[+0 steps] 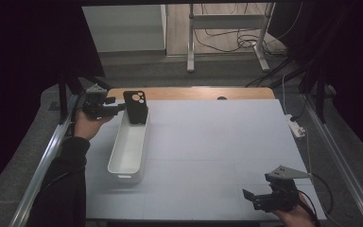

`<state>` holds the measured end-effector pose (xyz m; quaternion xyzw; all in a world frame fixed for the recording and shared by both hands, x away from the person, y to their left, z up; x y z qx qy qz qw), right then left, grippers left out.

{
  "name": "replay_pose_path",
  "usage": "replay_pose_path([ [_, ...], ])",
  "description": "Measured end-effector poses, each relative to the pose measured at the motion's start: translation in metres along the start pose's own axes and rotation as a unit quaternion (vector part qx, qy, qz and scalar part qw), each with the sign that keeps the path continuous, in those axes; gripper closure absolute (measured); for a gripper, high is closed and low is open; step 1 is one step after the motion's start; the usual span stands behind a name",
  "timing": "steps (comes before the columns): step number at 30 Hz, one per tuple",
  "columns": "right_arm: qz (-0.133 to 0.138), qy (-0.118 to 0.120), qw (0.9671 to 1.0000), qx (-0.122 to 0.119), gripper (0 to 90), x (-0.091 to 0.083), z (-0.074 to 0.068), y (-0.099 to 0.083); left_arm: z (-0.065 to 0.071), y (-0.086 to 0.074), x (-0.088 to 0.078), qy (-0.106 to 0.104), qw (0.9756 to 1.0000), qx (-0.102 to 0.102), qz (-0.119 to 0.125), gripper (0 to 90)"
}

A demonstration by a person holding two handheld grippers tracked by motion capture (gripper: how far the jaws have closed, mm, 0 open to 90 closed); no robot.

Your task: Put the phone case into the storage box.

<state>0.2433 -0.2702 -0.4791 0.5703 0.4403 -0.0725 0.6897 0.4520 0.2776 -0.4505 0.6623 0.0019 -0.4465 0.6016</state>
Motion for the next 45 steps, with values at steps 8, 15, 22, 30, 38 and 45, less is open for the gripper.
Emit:
replay_pose_path([
  [8,-0.001,0.0,1.0,0.0,0.0,0.0,0.0,0.0,0.007,-0.004,-0.002,-0.01,0.9999,-0.005,0.0,29.0],
  [15,-0.001,0.001,1.0,-0.002,0.0,0.0,0.0,0.0,0.013,-0.007,-0.003,-0.015,0.9999,-0.002,-0.005,18.8],
  [22,-0.001,0.001,1.0,-0.001,0.0,0.001,0.0,0.0,0.02,-0.011,-0.003,-0.026,0.9995,-0.011,-0.016,9.7],
  [30,-0.001,0.001,1.0,-0.001,0.0,0.001,0.0,0.0,0.028,-0.014,-0.006,-0.037,0.9991,-0.017,-0.015,3.4],
  [38,-0.001,0.001,1.0,-0.001,0.0,0.001,0.0,0.0,0.036,-0.019,-0.014,-0.037,0.9992,-0.014,-0.008,1.5],
  [45,-0.002,0.002,1.0,-0.001,0.0,0.001,0.0,0.0,0.045,-0.026,-0.018,-0.031,0.9995,-0.001,-0.012,0.8],
])
Point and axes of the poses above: each handheld gripper's, and its own axes: x roughly forward along the jaws, y roughly out of its top, z roughly to its right, the point moved 3 cm from there along x, roughly forward along the jaws, and after that the axes turned 6 degrees about -y, right-handed, at the moved point
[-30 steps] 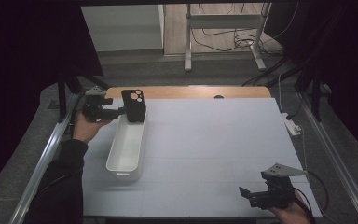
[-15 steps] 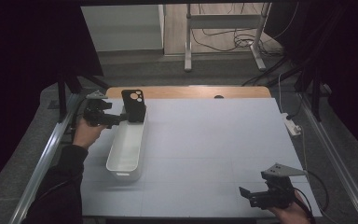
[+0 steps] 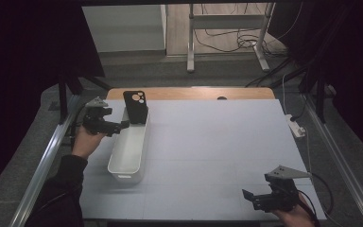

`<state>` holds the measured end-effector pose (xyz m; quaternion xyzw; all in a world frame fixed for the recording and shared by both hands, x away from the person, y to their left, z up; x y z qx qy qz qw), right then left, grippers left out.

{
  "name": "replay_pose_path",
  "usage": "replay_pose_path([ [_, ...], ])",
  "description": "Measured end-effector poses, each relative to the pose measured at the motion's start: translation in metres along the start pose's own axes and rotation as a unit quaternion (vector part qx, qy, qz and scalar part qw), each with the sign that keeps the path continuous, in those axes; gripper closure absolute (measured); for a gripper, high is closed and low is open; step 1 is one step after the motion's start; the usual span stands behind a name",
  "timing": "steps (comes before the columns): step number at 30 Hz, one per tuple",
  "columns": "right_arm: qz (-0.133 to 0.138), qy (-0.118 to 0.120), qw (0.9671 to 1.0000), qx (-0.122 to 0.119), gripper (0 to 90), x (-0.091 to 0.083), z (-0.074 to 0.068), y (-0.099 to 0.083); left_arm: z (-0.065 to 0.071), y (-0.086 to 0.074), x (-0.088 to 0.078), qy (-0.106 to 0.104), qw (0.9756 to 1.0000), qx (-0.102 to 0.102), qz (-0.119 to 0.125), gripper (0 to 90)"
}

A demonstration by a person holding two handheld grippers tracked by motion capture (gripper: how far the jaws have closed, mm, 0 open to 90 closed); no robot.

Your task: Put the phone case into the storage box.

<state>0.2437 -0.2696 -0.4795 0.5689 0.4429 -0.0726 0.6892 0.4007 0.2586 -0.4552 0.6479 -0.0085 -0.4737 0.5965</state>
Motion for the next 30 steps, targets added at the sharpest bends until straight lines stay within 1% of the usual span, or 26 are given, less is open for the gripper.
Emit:
replay_pose_path([
  [6,0.0,0.0,1.0,-0.001,0.0,0.0,0.0,0.0,0.006,-0.003,-0.002,-0.002,1.0,0.005,0.0,0.8],
  [7,0.0,0.0,1.0,-0.001,0.0,0.0,0.0,0.0,0.007,-0.005,-0.002,-0.001,1.0,0.008,-0.002,0.8],
  [13,0.003,0.001,1.0,-0.001,0.0,-0.001,0.0,0.0,0.012,-0.009,-0.004,-0.004,0.9999,0.01,-0.001,0.2],
  [16,0.005,0.002,1.0,0.0,0.0,-0.001,0.0,0.0,0.015,-0.011,-0.007,-0.008,1.0,0.004,0.003,0.0],
  [17,0.005,0.002,1.0,0.0,0.0,-0.001,0.0,0.0,0.016,-0.012,-0.009,-0.013,0.9999,-0.002,0.009,0.0],
  [20,0.005,0.004,1.0,0.001,0.0,-0.002,0.0,0.0,0.017,-0.014,-0.011,-0.015,0.9997,-0.006,0.015,0.0],
  [22,0.006,0.004,1.0,0.002,0.0,-0.001,0.001,0.0,0.019,-0.017,-0.013,-0.014,0.9998,0.002,0.013,0.0],
  [23,0.006,0.004,1.0,0.002,0.0,-0.001,0.001,0.0,0.019,-0.017,-0.013,-0.014,0.9998,0.002,0.013,0.0],
  [26,0.006,0.004,1.0,0.004,0.0,-0.002,0.001,0.0,0.023,-0.019,-0.015,-0.01,0.9998,0.01,0.011,0.0],
  [30,0.005,0.004,1.0,0.004,0.0,-0.001,0.001,0.0,0.028,-0.021,-0.017,-0.007,0.9998,0.016,0.011,0.3],
])
Point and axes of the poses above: each handheld gripper's, and its own axes: x roughly forward along the jaws, y roughly out of its top, z roughly to its right, the point moved 3 cm from there along x, roughly forward along the jaws, and after that the axes turned 6 degrees about -y, right-handed, at the moved point
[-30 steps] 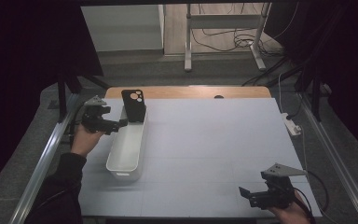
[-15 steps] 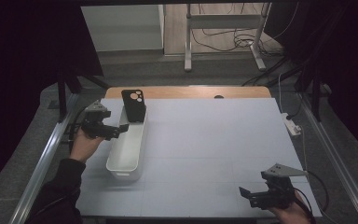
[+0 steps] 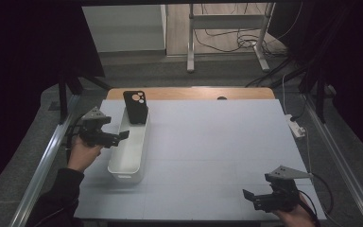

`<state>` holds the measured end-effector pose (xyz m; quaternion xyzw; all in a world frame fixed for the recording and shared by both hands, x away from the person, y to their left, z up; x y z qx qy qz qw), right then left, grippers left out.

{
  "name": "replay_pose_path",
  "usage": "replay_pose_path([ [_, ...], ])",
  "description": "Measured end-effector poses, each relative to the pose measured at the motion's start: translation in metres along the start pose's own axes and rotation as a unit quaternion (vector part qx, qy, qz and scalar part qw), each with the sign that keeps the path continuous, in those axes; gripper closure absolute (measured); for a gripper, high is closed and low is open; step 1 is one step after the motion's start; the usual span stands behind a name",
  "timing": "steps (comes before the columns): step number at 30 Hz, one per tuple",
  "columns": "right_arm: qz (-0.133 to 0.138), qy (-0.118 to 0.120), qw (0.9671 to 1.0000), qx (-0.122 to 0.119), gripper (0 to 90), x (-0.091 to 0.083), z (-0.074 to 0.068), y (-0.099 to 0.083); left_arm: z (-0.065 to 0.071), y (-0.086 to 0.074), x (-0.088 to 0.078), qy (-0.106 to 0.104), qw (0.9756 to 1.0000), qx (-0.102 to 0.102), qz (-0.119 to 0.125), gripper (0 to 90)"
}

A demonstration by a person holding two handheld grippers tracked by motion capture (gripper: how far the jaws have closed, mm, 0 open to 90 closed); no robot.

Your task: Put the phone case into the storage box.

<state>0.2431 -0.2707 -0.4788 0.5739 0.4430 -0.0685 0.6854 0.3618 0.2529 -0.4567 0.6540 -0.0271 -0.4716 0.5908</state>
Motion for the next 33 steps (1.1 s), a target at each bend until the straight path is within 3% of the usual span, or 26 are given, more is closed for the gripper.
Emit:
replay_pose_path([
  [7,0.0,0.0,1.0,0.0,0.0,0.0,0.0,0.0,0.006,-0.002,-0.004,-0.006,0.9999,-0.004,0.008,1.0],
  [12,0.001,0.0,1.0,-0.002,0.0,0.0,0.0,0.0,0.012,-0.006,-0.009,-0.031,0.9993,-0.013,0.018,1.5],
  [33,0.0,0.004,1.0,0.001,0.0,0.0,0.0,0.0,0.038,-0.019,-0.02,-0.031,0.9993,-0.001,0.021,0.0],
])
Point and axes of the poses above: each handheld gripper's, and its own axes: x roughly forward along the jaws, y roughly out of its top, z roughly to its right, the point moved 3 cm from there along x, roughly forward along the jaws, and after that the axes turned 6 degrees about -y, right-handed, at the moved point
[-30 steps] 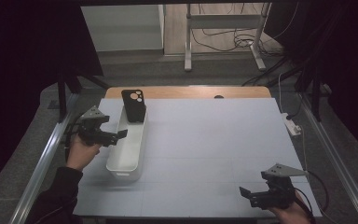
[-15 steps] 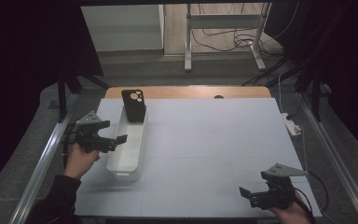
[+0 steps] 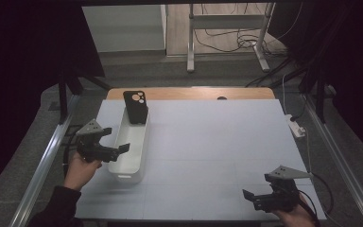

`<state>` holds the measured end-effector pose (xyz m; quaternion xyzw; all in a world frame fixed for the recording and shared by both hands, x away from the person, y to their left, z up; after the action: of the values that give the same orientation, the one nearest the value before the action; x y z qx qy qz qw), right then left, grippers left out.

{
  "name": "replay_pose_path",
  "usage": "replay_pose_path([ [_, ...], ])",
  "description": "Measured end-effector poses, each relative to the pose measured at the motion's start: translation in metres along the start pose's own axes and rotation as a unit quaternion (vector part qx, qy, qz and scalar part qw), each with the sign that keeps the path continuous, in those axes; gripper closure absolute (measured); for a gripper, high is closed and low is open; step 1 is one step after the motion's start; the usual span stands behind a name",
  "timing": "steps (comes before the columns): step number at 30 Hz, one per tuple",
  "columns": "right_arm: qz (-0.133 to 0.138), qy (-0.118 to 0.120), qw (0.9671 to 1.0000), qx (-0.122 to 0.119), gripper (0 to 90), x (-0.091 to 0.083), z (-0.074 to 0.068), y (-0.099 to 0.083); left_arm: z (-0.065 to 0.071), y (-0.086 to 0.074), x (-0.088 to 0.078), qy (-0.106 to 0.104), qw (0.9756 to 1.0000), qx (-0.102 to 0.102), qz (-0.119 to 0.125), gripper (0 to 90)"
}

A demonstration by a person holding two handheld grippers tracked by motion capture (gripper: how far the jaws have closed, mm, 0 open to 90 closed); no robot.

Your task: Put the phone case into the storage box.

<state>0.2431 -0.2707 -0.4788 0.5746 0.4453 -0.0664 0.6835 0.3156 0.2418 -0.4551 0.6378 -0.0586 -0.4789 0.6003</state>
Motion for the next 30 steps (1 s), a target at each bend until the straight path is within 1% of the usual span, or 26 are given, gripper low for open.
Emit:
replay_pose_path([
  [5,0.0,0.0,1.0,0.0,0.0,0.0,0.0,0.0,0.006,-0.002,-0.004,0.0,1.0,0.001,0.004,0.0],
  [8,0.0,0.0,1.0,-0.001,0.0,0.0,0.0,0.0,0.009,-0.004,-0.008,0.0,1.0,-0.001,0.008,0.0],
  [9,0.0,-0.001,1.0,-0.001,0.0,0.0,0.0,0.0,0.01,-0.005,-0.009,-0.001,0.9999,-0.005,0.009,0.0],
  [17,0.001,-0.001,1.0,-0.002,0.0,0.0,0.0,0.0,0.018,-0.01,-0.017,0.002,0.9999,-0.005,0.014,0.0],
  [21,-0.001,-0.001,1.0,-0.003,0.0,0.0,-0.001,0.0,0.024,-0.014,-0.025,0.002,0.9997,0.0,0.026,0.0],
  [30,0.0,-0.002,1.0,-0.003,0.0,0.0,0.0,0.0,0.031,-0.023,-0.034,0.005,0.9996,-0.001,0.028,0.0],
])
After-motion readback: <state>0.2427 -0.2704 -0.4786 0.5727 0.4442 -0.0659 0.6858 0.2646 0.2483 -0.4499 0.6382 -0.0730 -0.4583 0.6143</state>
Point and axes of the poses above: each handheld gripper's, and its own axes: x roughly forward along the jaws, y roughly out of its top, z roughly to its right, the point moved 3 cm from there along x, roughly forward along the jaws, and after that the axes turned 6 degrees about -y, right-handed, at the moved point
